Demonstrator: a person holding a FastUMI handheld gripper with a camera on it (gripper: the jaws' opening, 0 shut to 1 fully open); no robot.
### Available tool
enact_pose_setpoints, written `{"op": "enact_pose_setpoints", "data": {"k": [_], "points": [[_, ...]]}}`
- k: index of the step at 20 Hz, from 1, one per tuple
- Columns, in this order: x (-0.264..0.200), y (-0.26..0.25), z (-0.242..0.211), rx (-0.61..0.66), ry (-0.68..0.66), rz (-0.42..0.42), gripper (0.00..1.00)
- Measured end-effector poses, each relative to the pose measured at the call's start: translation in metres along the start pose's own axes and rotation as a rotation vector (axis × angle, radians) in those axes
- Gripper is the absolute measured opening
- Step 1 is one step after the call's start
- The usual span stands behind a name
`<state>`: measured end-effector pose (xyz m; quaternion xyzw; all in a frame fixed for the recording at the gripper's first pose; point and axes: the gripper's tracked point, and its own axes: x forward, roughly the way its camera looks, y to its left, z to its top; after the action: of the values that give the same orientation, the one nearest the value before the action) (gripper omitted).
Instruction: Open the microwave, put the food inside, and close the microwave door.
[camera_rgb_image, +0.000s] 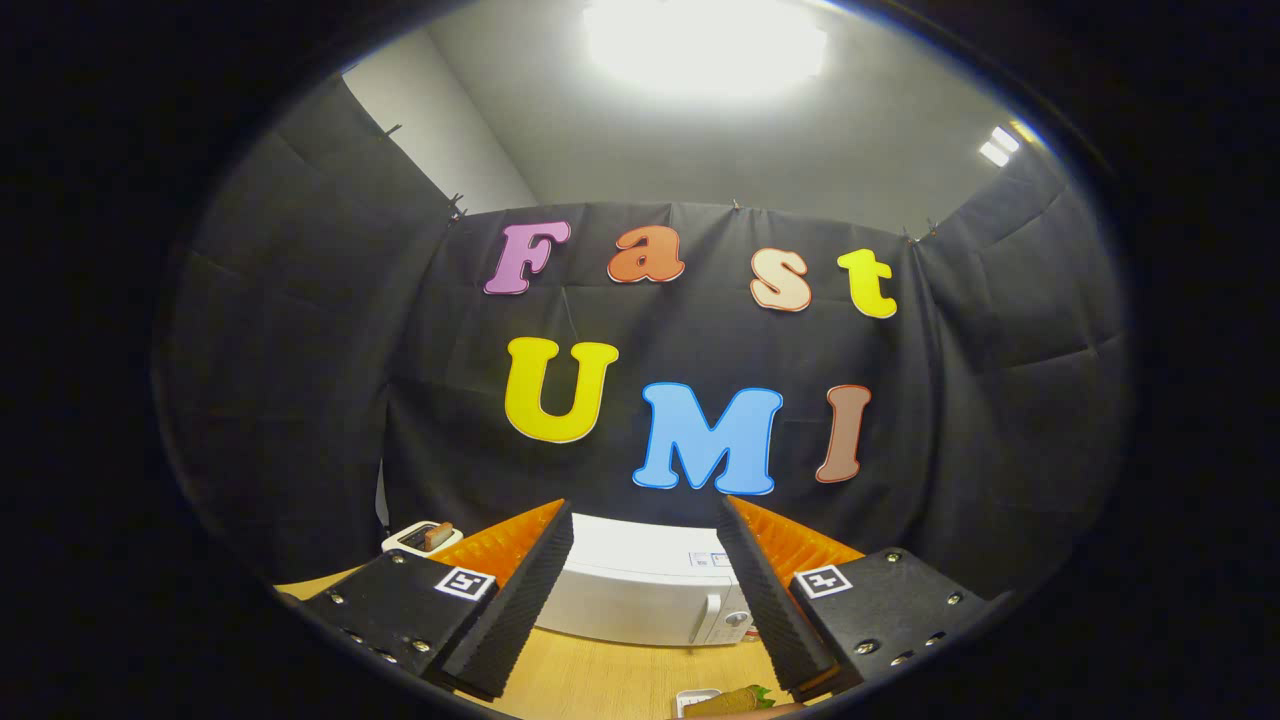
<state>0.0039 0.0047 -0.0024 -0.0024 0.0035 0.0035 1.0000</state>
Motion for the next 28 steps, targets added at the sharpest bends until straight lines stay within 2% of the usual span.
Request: {"op": "enact_pose_setpoints", "data": {"k": [10,18,28], "points": [[0.012,0.0,-0.021,0.005,0.014,0.005,0.94],[0.055,-0.021,-0.094,0.087,0.05,0.007,0.94],[0.118,-0.056,-0.206,0.056,0.11,-0.056,0.94]]}}
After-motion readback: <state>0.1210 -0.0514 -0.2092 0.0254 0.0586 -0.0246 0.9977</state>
